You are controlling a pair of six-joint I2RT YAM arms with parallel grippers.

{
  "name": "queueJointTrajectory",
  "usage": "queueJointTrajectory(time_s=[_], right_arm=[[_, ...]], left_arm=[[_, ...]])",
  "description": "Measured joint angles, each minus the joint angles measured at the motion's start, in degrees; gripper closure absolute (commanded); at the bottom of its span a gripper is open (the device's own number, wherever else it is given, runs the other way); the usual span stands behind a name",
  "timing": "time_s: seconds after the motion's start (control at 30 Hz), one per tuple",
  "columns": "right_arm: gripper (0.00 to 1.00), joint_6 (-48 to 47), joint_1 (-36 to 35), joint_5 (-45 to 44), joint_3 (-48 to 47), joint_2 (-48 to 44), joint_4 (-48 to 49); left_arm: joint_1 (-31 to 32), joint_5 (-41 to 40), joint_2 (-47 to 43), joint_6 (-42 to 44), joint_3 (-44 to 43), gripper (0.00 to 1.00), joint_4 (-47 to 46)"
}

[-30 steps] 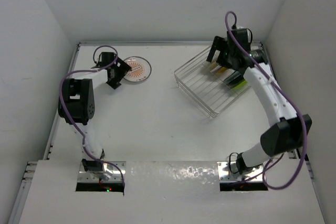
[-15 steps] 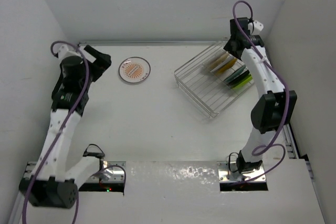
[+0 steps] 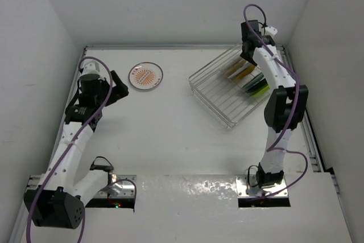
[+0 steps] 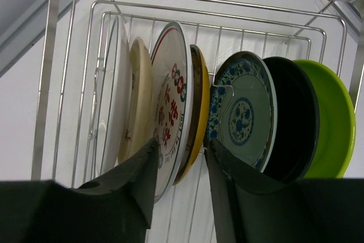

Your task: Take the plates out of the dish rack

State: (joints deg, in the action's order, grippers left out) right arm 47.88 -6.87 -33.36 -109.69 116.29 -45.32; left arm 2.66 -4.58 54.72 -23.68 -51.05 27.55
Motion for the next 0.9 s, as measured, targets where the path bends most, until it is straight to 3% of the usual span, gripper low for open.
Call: queueJointTrajectory(time_s=[0.13, 0.43, 0.53, 0.9], right_arm=[[0.74, 0.3, 0.0, -0.7, 0.1, 0.2, 0.0], [0.74, 1.3, 0.0, -1.2, -3.0, 5.9, -0.5], [0.90, 1.9, 0.0, -1.2, -3.0, 5.9, -0.7], [1.00, 4.5, 0.1, -2.5, -4.3, 5.9, -3.6]], left_arm=[[0.0, 0.3, -2.5, 0.9, 0.2, 0.00, 0.0], [0.0, 0.8, -4.4, 1.4, 0.6, 0.00, -0.3], [0.0, 0.8, -4.4, 1.6, 0.9, 0.00, -0.3], [-0.1, 1.1, -4.5, 1.6, 0.9, 0.00, -0.4]])
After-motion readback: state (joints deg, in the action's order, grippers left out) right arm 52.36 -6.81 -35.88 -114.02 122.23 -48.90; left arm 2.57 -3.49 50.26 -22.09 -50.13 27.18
